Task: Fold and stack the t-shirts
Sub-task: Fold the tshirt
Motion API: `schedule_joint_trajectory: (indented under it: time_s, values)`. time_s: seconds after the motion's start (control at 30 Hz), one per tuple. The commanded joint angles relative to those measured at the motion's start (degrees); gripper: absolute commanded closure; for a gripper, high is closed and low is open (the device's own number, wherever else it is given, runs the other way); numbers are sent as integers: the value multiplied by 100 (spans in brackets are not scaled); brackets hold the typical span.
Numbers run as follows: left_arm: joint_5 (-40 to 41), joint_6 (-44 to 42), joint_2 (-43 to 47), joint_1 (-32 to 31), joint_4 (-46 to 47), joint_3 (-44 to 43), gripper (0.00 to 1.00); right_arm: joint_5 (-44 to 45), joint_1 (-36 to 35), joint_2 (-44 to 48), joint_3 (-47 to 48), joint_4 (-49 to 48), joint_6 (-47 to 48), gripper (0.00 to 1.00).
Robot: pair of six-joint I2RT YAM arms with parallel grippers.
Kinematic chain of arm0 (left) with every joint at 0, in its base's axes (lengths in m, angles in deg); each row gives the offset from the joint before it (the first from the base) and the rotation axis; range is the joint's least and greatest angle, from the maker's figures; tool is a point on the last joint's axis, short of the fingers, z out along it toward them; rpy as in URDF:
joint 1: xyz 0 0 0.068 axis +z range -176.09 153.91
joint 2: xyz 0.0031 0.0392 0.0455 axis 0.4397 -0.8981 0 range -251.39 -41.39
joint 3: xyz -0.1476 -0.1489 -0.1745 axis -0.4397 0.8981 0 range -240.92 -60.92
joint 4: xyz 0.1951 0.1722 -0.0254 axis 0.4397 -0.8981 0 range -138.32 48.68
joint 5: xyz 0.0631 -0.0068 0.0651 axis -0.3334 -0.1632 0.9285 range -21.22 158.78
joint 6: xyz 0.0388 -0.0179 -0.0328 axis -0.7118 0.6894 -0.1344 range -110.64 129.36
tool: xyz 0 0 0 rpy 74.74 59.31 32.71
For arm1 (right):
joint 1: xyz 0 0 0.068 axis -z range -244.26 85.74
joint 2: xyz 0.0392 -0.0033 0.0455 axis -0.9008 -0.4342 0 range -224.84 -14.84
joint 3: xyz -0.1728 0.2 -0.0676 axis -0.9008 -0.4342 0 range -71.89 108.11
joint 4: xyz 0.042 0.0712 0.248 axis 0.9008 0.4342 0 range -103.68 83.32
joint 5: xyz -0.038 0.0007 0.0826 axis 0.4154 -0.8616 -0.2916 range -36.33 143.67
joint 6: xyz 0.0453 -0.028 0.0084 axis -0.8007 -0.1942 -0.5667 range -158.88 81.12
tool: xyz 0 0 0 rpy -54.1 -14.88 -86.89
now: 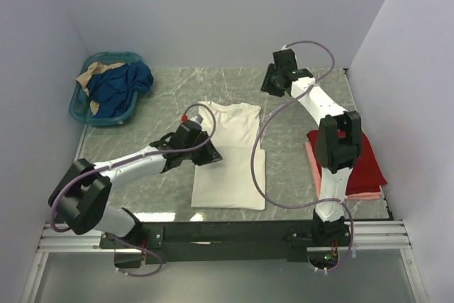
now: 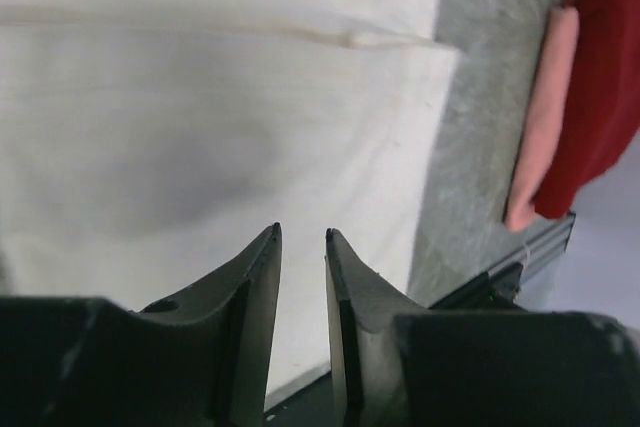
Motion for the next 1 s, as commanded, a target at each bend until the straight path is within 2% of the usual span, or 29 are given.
schedule_joint_trajectory:
  time_s: [0.0, 0.13, 0.33, 0.7, 0.87, 0.97]
  values:
    - [-29, -132, -372, -422, 103, -412, 70, 28, 48, -129, -149, 148, 140, 56]
    - [-73, -18, -961, -958, 235, -825, 71, -42, 83, -559, 202, 315, 166, 56]
    - [-205, 71, -1586, -1337, 437, -1054, 72, -323, 83, -1140, 554, 456, 96, 56]
    - [-144, 123, -2044, -1654, 350, -1151, 73, -605, 74, -1387, 493, 210, -106, 56]
    - [-135, 176, -2070, -1689, 358, -1055, 73, -658, 57, -1483, 633, 280, -124, 64]
    - [-126, 193, -2070, -1698, 350, -1028, 74, -640, 48, -1545, 748, 359, -106, 78]
